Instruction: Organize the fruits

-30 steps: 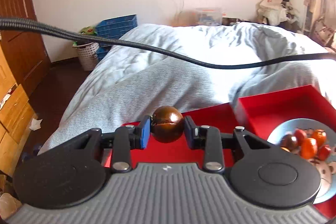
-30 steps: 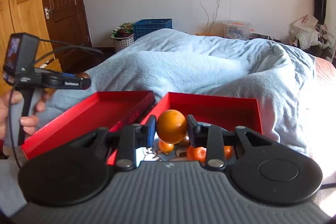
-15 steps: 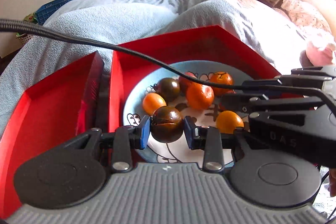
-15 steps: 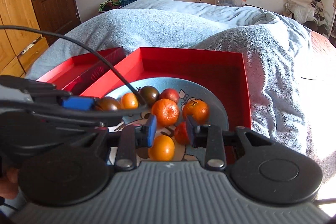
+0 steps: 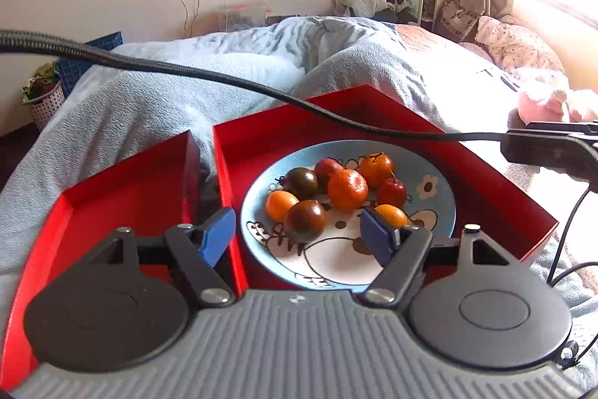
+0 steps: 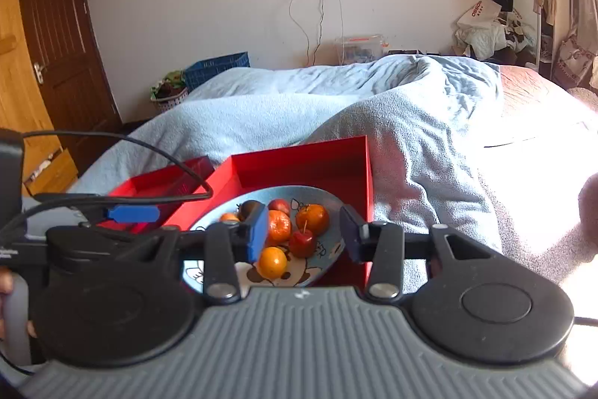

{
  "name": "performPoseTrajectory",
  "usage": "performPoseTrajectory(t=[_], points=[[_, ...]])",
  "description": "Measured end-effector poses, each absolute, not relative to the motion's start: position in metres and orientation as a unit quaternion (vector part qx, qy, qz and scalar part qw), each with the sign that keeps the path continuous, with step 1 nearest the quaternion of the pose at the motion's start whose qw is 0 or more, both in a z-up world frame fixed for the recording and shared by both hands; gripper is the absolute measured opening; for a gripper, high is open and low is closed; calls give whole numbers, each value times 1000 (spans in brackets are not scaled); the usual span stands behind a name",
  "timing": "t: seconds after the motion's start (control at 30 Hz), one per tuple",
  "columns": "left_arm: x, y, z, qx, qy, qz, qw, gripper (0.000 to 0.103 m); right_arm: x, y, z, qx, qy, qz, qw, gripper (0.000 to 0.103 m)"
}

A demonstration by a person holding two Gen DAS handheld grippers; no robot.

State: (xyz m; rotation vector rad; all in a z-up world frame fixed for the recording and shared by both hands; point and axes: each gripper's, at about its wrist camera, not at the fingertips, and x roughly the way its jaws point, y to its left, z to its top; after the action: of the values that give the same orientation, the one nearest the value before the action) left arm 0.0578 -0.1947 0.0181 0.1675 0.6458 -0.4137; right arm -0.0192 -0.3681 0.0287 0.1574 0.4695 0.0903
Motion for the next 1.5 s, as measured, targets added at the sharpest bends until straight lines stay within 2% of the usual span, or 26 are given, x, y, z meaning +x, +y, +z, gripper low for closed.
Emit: performPoseTrajectory(t=[0.2,0.4,0.47,0.53,0.57,1.07,1.5], points=[[-3,-181,37,129,279,-161,938,81,-65,-342,25,84,262,39,961,57],[-29,-178,70,125,275,-116,946,84,-86,-320,34,89,303,12,949,58],[-36,-175,80,123,265,-107,950,88,-91,-311,40,52,298,0,953,63],[-41,-170,85,118,264,-103,952,89,-94,-305,44,20,293,-21,956,77],[-43,-168,86,114,266,-101,952,89,-95,-302,46,7,291,-32,956,78],[-43,-156,65,103,314,-109,937,89,-71,-271,31,-29,349,-8,936,79],[-27,-155,48,104,335,-105,930,89,-58,-272,16,-21,366,-7,930,79]])
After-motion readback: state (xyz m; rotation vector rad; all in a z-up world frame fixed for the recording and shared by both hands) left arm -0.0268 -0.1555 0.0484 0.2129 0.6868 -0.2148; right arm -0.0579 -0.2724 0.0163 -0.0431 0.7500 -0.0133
